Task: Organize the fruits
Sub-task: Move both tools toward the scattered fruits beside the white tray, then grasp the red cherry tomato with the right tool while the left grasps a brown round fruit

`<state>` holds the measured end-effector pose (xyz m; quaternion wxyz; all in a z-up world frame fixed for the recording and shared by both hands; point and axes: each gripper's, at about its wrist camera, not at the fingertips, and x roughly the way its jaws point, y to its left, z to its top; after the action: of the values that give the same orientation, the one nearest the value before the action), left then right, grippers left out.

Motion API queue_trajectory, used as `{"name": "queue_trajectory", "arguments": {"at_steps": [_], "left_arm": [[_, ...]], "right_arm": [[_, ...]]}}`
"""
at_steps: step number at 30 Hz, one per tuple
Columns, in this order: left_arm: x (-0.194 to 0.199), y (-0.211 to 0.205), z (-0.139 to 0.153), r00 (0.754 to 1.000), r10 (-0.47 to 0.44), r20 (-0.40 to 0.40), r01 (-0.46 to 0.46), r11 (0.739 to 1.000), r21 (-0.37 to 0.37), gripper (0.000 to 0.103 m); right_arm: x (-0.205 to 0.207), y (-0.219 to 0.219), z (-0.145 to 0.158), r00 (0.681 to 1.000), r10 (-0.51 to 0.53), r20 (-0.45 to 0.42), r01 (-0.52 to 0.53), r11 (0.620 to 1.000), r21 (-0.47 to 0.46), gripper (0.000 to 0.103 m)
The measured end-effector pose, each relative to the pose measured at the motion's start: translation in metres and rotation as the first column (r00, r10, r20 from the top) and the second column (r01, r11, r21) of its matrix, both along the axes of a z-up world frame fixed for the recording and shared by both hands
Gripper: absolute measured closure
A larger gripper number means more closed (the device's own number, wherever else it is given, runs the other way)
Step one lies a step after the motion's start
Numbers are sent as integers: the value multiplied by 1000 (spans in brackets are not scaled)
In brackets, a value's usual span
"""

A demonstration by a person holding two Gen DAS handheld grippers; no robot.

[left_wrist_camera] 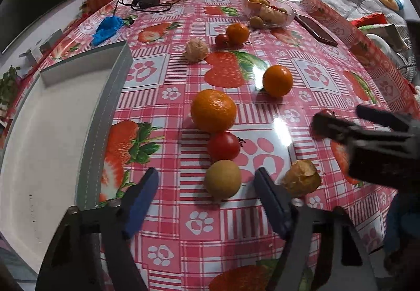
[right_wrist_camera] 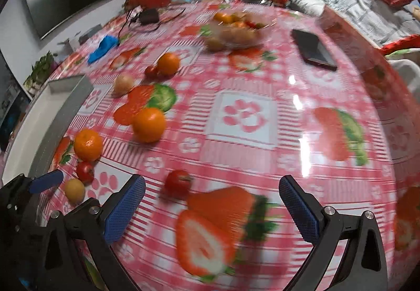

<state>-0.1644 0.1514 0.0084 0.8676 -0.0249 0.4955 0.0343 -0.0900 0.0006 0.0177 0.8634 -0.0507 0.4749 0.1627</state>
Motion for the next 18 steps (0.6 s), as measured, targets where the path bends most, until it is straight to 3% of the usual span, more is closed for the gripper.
{"name": "queue_trajectory", "arguments": {"at_steps": [1,2,4,6,8,11,18], "left_arm": [[0,1,1,1000,0,4,0,1000,-1,47],[-1,3,2,1000,-3,9,3,1000,-5,52],[-2,6,3,1000,-7,14,7,1000,-8,75],[-3,10,5,1000,-10,12,10,999,-46,75],[-7,14,7,1000,-13,14,14,996,-88,75],[-15,12,15,999,-24,34,27,996,-84,75],[-27,11,42,995,-39,93,49,994,-102,75]], "right_arm": [[1,5,-4,1000,5,-14,-5,1000,3,24],[1,10,-9,999,10,-33,-10,1000,-6,29],[-4,17,-8,1000,23,9,-22,998,-64,62],[-8,17,-5,999,43,8,-42,998,-46,76],[-9,10,-3,1000,27,2,-27,999,-21,76],[-11,-5,-1,1000,9,-28,-8,999,45,76],[-23,-28,9,1000,-12,-22,14,996,82,76]]}}
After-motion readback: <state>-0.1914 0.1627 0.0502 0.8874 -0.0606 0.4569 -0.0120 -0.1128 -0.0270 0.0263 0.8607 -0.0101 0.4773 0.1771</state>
